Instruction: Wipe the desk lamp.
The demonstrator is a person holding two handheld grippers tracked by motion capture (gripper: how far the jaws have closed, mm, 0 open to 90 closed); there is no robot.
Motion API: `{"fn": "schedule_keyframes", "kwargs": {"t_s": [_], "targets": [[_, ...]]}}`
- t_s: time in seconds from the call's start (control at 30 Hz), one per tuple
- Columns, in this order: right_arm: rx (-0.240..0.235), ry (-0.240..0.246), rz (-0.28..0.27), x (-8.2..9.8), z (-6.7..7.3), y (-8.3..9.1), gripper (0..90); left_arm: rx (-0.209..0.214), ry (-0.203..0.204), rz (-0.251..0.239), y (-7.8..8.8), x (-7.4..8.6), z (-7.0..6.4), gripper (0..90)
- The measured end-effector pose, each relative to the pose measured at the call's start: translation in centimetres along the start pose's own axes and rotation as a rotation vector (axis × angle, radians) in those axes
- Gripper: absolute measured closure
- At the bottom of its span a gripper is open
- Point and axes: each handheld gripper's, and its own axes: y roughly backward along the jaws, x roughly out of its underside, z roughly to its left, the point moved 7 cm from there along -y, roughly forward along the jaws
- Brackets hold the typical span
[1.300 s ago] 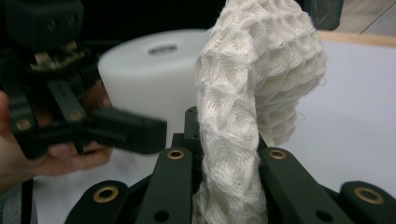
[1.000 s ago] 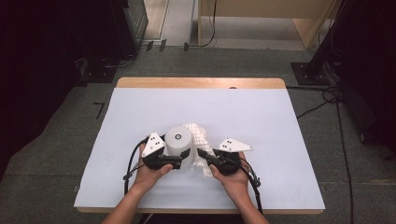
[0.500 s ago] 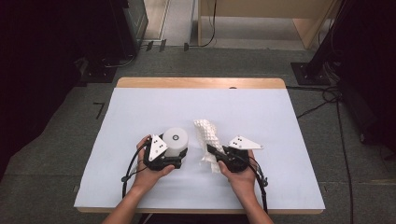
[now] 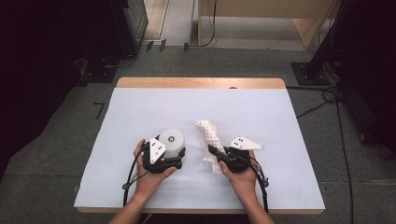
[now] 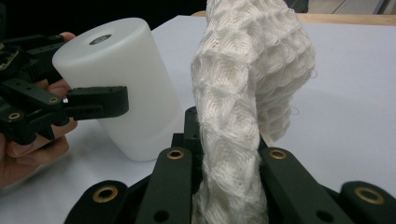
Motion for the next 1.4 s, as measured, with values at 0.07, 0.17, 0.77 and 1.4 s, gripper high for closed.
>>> {"fn": "schedule_keyframes", "kwargs": {"t_s": [0.07, 0.17, 0.77, 1.4], "targets": [[-0.004, -0.002, 0.009, 0.2, 0.2, -0.1, 79.8, 0.009, 0.001, -0.004, 0.1, -0.1, -0.1, 8.4], [-0.016, 0.007, 0.024, 0.6, 0.6, -0.6, 79.8, 0.034, 0.004, -0.009, 0.1, -0.2, 0.2, 8.9], [-0.086, 0.022, 0.004, -0.2, 3.7, -1.1, 79.9, 0.314, 0.034, -0.026, 0.4, -1.3, -1.9, 9.0], [-0.094, 0.036, 0.038, 0.3, 4.2, -2.1, 79.9, 0.337, 0.059, -0.048, 0.8, -2.1, -0.6, 9.1]]}}
